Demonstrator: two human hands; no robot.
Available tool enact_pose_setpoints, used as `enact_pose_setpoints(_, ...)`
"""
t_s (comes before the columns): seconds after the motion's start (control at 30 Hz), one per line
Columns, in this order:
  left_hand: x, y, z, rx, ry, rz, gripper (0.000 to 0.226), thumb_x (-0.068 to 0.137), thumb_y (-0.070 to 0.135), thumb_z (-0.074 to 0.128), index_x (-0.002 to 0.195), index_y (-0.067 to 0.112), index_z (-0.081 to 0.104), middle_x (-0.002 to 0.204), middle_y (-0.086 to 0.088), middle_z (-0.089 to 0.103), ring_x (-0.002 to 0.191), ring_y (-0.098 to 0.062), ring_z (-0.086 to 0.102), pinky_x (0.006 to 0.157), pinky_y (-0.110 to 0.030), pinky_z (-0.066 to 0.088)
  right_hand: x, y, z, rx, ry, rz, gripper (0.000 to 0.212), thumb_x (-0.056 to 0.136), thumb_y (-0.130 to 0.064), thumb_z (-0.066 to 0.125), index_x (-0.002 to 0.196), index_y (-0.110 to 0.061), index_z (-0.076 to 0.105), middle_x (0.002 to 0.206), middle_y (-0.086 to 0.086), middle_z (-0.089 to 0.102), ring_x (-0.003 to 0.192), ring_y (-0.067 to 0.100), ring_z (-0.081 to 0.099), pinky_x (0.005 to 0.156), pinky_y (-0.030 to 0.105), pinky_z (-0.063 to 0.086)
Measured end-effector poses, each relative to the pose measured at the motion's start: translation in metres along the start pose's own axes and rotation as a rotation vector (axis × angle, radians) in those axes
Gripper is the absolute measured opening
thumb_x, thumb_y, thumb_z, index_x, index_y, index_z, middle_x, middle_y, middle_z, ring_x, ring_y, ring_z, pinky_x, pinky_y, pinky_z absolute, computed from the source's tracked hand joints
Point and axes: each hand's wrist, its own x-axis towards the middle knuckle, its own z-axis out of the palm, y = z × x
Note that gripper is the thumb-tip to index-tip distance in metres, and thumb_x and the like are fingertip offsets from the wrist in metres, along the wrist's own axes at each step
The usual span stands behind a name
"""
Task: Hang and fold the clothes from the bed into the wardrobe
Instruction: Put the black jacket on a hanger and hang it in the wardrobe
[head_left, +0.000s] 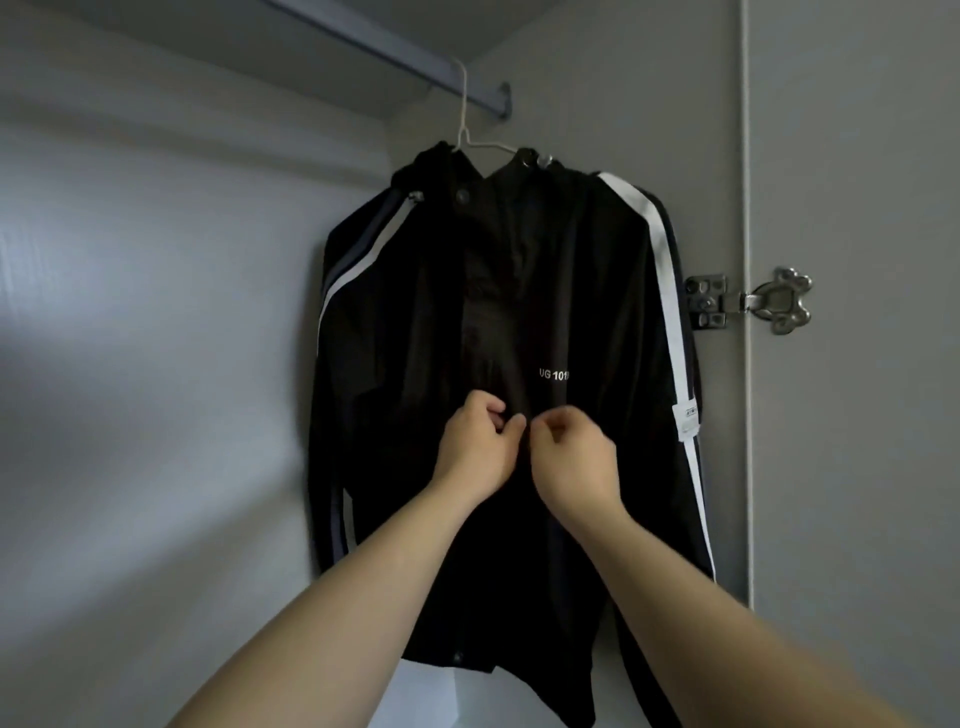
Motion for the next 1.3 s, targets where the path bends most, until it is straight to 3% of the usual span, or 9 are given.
enact_pose_setpoints(0.1, 0.023, 0.023, -0.017, -0.028, 0.076, 0.035, 0.023, 0.095, 0.043, 0.062, 0.114, 0.03, 0.056, 0.102, 0.01, 0.063, 0.084, -0.017, 0.071, 0.082, -0.042, 0.061, 0.031, -0.038, -0.018, -0.04, 0.066, -0.127, 0.015, 0.1, -0.026, 0.052, 0.108, -0.022, 0.064, 0.092, -0.01, 0.063, 0.071, -0.001, 0.051, 0.056, 0.011, 0.033)
enact_pose_setpoints(0.23, 0.056, 0.049, -0.048, -0.008, 0.181, 0.072, 0.015, 0.097, 0.039, 0.06, 0.109, 0.032, 0.053, 0.103, 0.009, 0.062, 0.086, -0.017, 0.071, 0.081, -0.041, 0.062, 0.064, -0.074, -0.039, -0.146, 0.123, -0.291, 0.02, 0.1, -0.026, 0.051, 0.116, -0.021, 0.061, 0.107, -0.004, 0.065, 0.092, 0.014, 0.06, 0.072, 0.027, 0.047)
enact_pose_setpoints(0.4, 0.083, 0.069, -0.076, 0.085, 0.265, 0.142, 0.016, 0.098, 0.035, 0.059, 0.112, 0.032, 0.053, 0.11, 0.006, 0.061, 0.092, -0.017, 0.067, 0.084, -0.04, 0.06, 0.094, -0.098, -0.053, -0.352, 0.157, -0.443, 0.028, 0.098, -0.019, 0.049, 0.124, -0.019, 0.057, 0.124, 0.004, 0.053, 0.107, 0.024, 0.052, 0.077, 0.035, 0.043)
enact_pose_setpoints(0.5, 0.09, 0.078, -0.086, 0.17, 0.332, 0.187, 0.023, 0.099, 0.031, 0.059, 0.12, 0.023, 0.054, 0.12, 0.002, 0.057, 0.099, -0.018, 0.062, 0.088, -0.039, 0.057, 0.112, -0.101, -0.059, -0.518, 0.335, -0.487, 0.034, 0.089, -0.01, 0.052, 0.122, -0.014, 0.057, 0.125, 0.013, 0.051, 0.117, 0.035, 0.046, 0.094, 0.042, 0.038)
enact_pose_setpoints(0.6, 0.1, 0.079, -0.095, 0.233, 0.4, 0.197, 0.028, 0.098, 0.029, 0.059, 0.125, 0.019, 0.053, 0.13, -0.003, 0.052, 0.108, -0.022, 0.06, 0.091, -0.042, 0.055, 0.13, -0.101, -0.066, -0.638, 0.53, -0.521, 0.04, 0.081, -0.008, 0.055, 0.121, -0.007, 0.055, 0.125, 0.019, 0.049, 0.114, 0.04, 0.045, 0.093, 0.047, 0.033)
enact_pose_setpoints(0.83, 0.141, 0.072, -0.122, 0.351, 0.67, 0.096, 0.05, 0.093, 0.031, 0.06, 0.137, 0.013, 0.047, 0.145, -0.011, 0.043, 0.134, -0.033, 0.04, 0.107, -0.049, 0.04, 0.163, -0.13, -0.07, -0.779, 0.469, -0.545, 0.034, 0.106, -0.027, 0.037, 0.122, -0.001, 0.053, 0.127, 0.025, 0.052, 0.119, 0.043, 0.045, 0.102, 0.051, 0.033)
enact_pose_setpoints(1.0, 0.17, 0.057, -0.146, 0.144, 0.563, -0.081, 0.075, 0.096, 0.056, 0.049, 0.156, 0.019, 0.025, 0.158, -0.01, 0.032, 0.141, -0.037, 0.036, 0.113, -0.055, 0.037, 0.179, -0.151, -0.07, -0.689, 0.342, -0.386, 0.035, 0.104, -0.024, 0.039, 0.126, -0.001, 0.055, 0.131, 0.023, 0.054, 0.125, 0.041, 0.047, 0.105, 0.045, 0.035)
enact_pose_setpoints(1.17, 0.183, 0.043, -0.163, 0.152, 0.455, 0.006, 0.073, 0.097, 0.063, 0.043, 0.158, 0.029, 0.023, 0.16, -0.004, 0.034, 0.141, -0.033, 0.042, 0.112, -0.053, 0.04, 0.184, -0.147, -0.072, -0.61, 0.353, -0.228, 0.054, 0.107, -0.039, 0.03, 0.133, 0.001, 0.055, 0.137, 0.025, 0.052, 0.13, 0.042, 0.045, 0.108, 0.045, 0.035)
enact_pose_setpoints(1.3, 0.197, 0.039, -0.176, 0.137, 0.336, -0.011, 0.075, 0.095, 0.066, 0.039, 0.159, 0.031, 0.022, 0.16, -0.004, 0.037, 0.14, -0.034, 0.043, 0.111, -0.05, 0.04, 0.186, -0.146, -0.076, -0.538, 0.292, -0.148, 0.044, 0.101, -0.028, 0.04, 0.133, -0.005, 0.057, 0.139, 0.022, 0.052, 0.13, 0.042, 0.045, 0.108, 0.045, 0.037)
